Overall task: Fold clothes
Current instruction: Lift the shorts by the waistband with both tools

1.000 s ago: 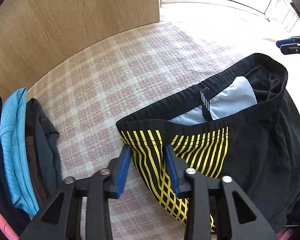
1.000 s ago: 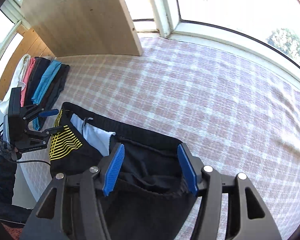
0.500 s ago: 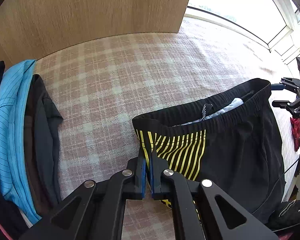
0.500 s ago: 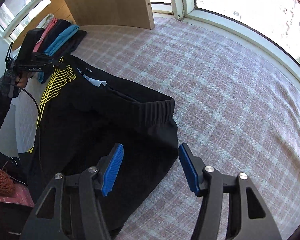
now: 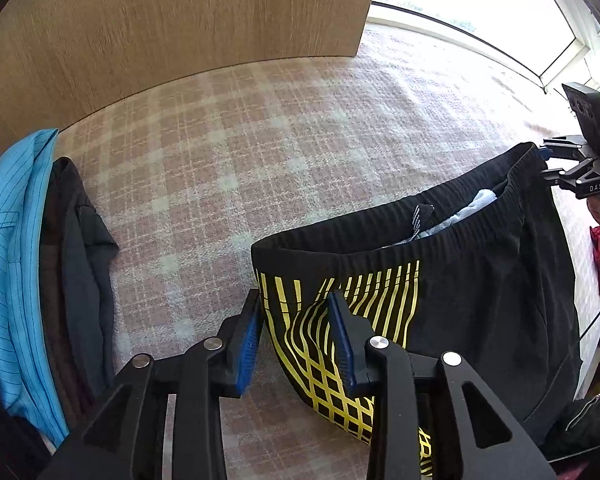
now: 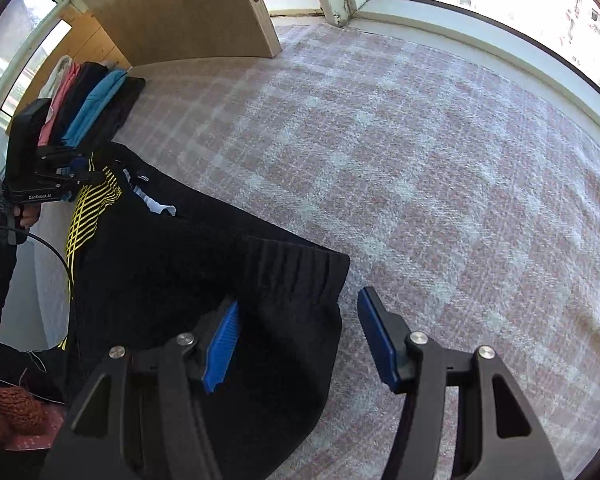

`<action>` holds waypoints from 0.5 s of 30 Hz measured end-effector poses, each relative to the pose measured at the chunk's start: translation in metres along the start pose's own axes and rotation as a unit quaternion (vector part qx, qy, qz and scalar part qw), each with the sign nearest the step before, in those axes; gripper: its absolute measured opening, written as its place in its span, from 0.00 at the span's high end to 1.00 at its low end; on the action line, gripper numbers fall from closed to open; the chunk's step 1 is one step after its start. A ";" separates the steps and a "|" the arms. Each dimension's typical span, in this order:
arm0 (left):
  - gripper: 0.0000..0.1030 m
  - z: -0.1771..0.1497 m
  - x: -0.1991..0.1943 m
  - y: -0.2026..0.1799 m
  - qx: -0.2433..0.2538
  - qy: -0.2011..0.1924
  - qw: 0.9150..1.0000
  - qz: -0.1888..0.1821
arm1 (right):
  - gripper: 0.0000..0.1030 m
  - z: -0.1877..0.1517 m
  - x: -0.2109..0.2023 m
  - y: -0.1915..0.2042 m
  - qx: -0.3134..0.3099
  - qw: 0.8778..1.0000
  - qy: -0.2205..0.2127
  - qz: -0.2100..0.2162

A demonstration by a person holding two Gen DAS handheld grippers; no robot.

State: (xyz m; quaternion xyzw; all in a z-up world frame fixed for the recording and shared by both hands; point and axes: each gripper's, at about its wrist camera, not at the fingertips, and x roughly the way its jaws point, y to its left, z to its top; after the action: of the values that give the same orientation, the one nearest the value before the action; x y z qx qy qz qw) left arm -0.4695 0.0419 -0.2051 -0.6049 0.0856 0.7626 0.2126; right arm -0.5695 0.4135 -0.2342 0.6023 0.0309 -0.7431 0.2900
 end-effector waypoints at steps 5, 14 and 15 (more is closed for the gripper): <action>0.91 0.002 0.000 -0.003 0.004 -0.005 1.000 -0.002 | 0.45 0.004 0.004 -0.001 0.017 0.999 -0.018 0.031; 0.96 -0.024 -0.101 -0.016 -0.013 -0.113 0.992 -0.052 | 0.94 -0.025 -0.056 0.028 0.049 0.991 -0.114 0.056; 0.96 -0.027 -0.122 -0.020 -0.011 -0.132 0.990 -0.057 | 0.94 -0.031 -0.076 0.035 0.056 0.987 -0.137 0.058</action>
State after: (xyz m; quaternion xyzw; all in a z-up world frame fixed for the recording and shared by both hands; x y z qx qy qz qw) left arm -0.4154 0.0220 -0.0922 -0.5048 0.0140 0.8235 0.2584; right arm -0.5181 0.4268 -0.1628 0.5106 -0.0855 -0.8012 0.3003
